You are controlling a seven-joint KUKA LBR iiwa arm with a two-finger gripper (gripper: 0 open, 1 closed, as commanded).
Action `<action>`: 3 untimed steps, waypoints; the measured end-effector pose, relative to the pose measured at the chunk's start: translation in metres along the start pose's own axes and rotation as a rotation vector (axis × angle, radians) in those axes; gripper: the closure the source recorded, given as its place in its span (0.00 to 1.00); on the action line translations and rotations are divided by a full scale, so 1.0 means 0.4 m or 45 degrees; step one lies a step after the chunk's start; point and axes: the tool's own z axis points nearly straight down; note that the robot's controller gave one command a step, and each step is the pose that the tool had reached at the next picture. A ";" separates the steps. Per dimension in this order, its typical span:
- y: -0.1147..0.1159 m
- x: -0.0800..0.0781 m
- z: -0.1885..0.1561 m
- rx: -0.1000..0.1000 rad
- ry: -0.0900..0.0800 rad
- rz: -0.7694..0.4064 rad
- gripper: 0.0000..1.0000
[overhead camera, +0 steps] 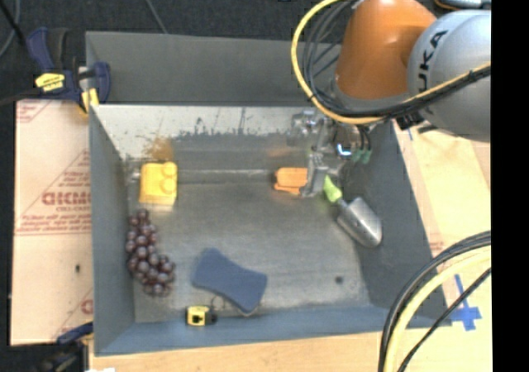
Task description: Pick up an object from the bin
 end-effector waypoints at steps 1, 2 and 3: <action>-0.036 -0.006 0.202 -0.001 -0.002 0.034 0.00; -0.048 0.006 0.278 -0.003 0.003 0.107 0.00; -0.073 -0.003 0.198 -0.002 -0.011 0.292 0.00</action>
Offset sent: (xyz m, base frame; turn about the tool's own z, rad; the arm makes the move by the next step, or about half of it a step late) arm -0.0091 -0.0307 -0.0623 0.2224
